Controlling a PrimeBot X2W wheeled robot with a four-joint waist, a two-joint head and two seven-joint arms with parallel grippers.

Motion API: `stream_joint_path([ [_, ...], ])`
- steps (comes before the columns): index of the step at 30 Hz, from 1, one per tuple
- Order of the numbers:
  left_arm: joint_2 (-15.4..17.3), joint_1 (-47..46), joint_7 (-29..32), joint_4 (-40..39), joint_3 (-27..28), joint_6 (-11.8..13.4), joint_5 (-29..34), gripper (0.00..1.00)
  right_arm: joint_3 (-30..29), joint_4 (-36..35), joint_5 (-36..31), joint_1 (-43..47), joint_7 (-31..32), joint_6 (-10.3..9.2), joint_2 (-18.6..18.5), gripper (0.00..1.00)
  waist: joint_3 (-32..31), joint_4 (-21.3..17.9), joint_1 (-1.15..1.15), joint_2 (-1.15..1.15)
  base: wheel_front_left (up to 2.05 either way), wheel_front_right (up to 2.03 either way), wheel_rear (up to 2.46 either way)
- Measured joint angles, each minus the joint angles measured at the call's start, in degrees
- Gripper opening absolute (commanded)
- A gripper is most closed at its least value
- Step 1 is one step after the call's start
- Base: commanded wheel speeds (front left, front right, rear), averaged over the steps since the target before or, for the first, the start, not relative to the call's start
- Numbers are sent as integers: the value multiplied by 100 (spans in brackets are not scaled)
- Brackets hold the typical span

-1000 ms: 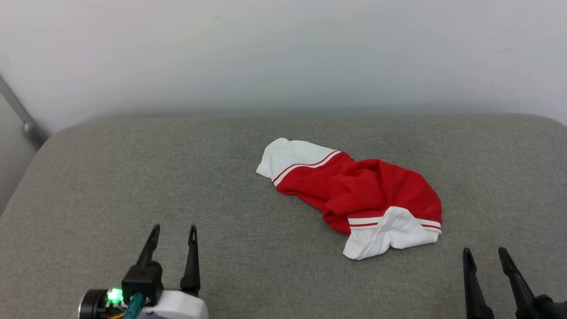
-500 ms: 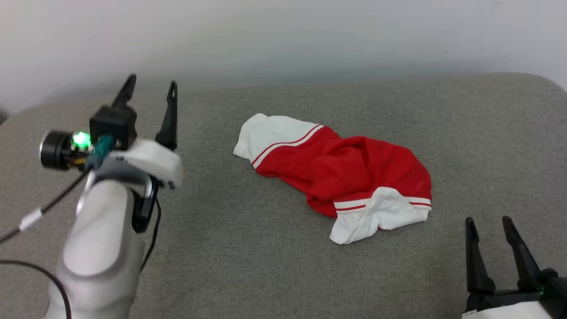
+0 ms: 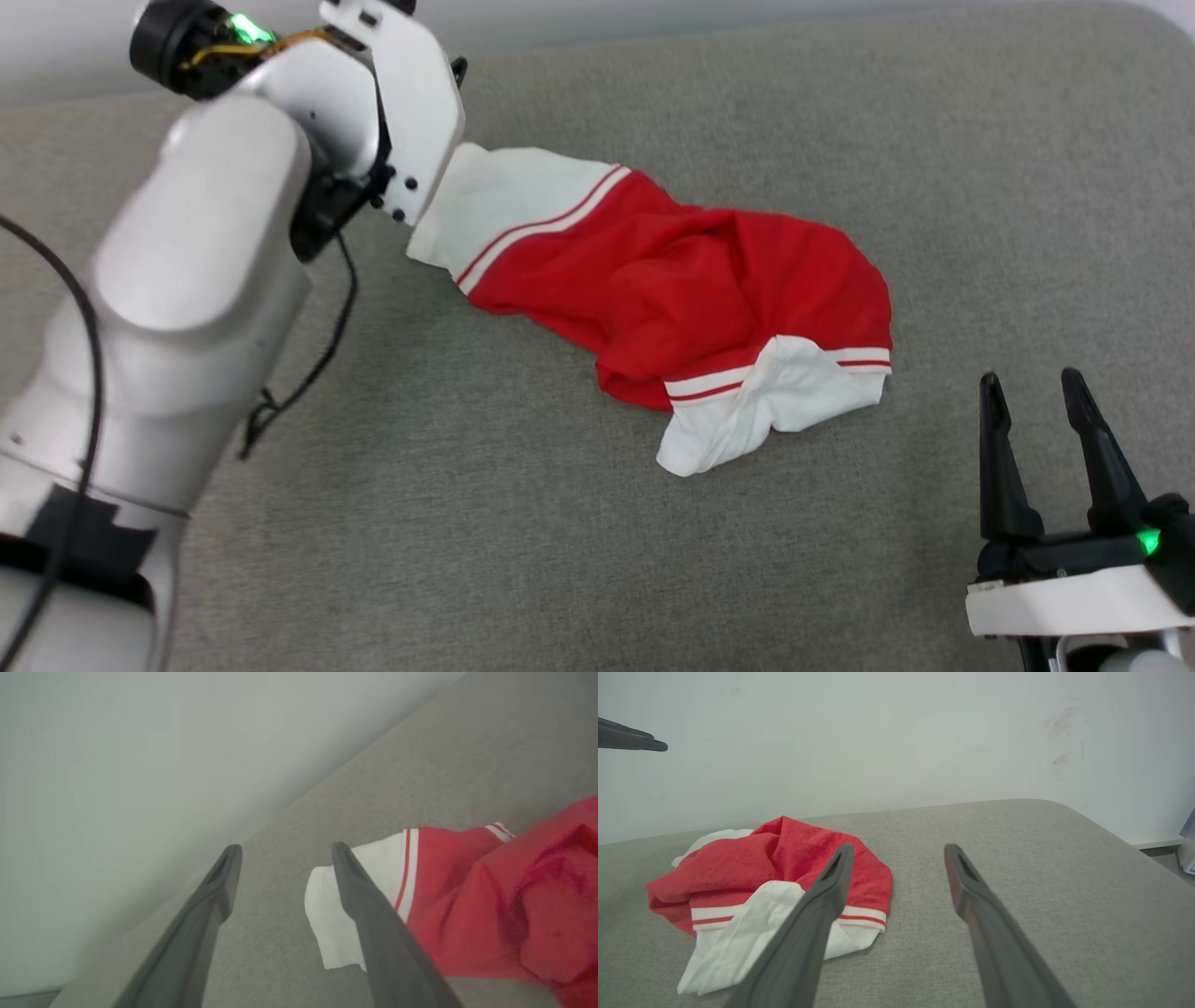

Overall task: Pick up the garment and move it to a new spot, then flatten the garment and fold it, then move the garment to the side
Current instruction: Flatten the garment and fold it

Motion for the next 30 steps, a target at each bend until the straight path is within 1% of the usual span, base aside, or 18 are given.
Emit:
stream_joint_path([
  [4,398,-519,1136,-93,-856,0,-923,100,32,-19,53,-160,0,0,1,100,302,-133,0,0,0,0,0],
  [7,598,-861,1873,-158,-1290,0,-1497,100,52,-45,107,-306,0,0,1,100,526,-238,0,0,0,0,0],
  [10,821,-1128,2542,-201,-1678,0,-1876,100,89,-74,154,-447,0,0,1,100,745,-350,0,0,0,0,0],
  [12,947,-1256,2848,-249,-1916,0,-2057,100,111,-102,202,-515,0,0,1,100,881,-430,0,0,0,0,0],
  [15,1092,-1372,3147,-355,-2276,0,-2217,100,149,-140,249,-604,0,0,1,100,1062,-546,0,0,0,0,0],
  [18,1237,-1383,3318,-399,-2626,0,-2349,100,149,-160,271,-686,0,0,0,100,1213,-640,0,0,0,0,0],
  [21,1374,-1392,3393,-425,-2930,0,-2409,100,151,-170,288,-704,0,0,2,100,1315,-715,0,0,0,0,0],
  [25,1472,-1500,3399,-437,-3187,0,-2532,100,119,-172,289,-754,0,0,1,100,1388,-764,-1,0,0,0,0],
  [27,1512,-1547,3378,-415,-3279,0,-2616,0,113,-176,289,-795,0,0,1,100,1408,-778,-1,0,0,0,0],
  [30,1532,-1587,3325,-407,-3410,-4,-2730,0,94,-177,288,-796,0,0,1,100,1409,-777,-1,0,0,0,0],
])
